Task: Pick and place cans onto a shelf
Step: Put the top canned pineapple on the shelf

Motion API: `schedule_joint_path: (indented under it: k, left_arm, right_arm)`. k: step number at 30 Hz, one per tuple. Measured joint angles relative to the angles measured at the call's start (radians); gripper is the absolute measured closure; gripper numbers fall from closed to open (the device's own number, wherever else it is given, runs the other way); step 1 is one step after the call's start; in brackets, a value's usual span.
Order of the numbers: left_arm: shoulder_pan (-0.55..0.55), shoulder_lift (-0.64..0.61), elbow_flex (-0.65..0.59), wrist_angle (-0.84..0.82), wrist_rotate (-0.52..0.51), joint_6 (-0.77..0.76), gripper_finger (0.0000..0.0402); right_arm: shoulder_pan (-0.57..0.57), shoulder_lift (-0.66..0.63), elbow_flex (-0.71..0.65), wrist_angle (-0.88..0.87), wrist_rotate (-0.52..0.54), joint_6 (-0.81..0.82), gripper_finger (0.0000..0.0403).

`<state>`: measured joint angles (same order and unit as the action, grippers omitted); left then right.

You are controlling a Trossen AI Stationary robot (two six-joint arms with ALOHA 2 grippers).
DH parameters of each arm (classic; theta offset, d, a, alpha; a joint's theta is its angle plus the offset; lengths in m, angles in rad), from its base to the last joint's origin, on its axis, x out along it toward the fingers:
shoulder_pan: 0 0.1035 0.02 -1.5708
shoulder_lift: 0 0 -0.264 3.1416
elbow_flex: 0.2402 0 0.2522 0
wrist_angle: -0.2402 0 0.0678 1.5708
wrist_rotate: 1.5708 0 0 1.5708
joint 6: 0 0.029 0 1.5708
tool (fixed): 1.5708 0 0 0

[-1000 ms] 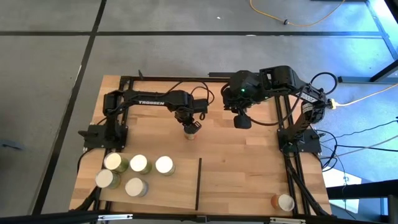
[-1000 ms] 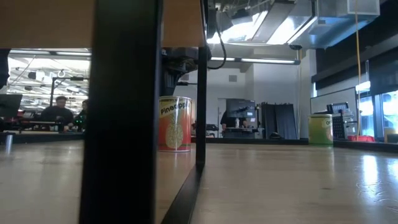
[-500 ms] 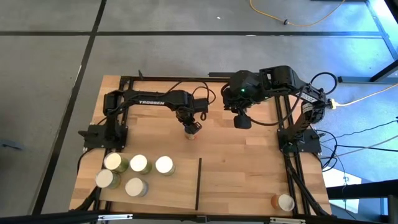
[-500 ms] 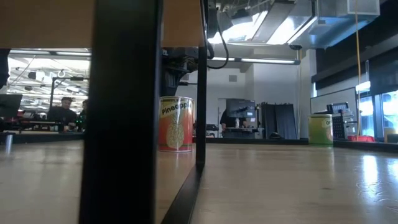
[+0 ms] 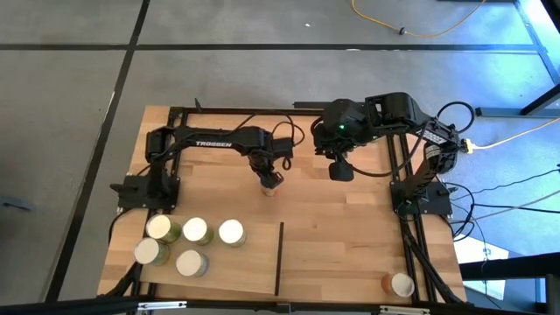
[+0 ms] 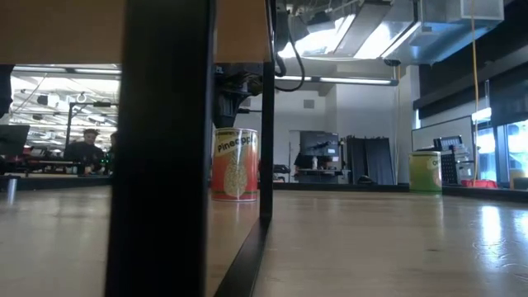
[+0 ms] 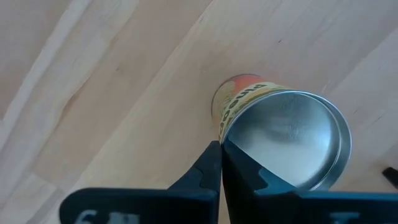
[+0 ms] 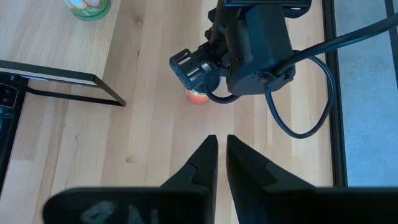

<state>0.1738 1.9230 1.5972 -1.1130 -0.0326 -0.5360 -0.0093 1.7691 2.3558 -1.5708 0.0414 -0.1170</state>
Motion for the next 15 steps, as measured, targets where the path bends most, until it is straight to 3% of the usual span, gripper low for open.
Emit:
schedule_joint_path:
  k: [15]
  left_arm:
    - [0.003,-0.002,0.038,-0.020,0.052,0.070,0.0401]
  right_arm:
    - [0.000,0.000,0.000,0.000,0.000,0.003,0.0366]
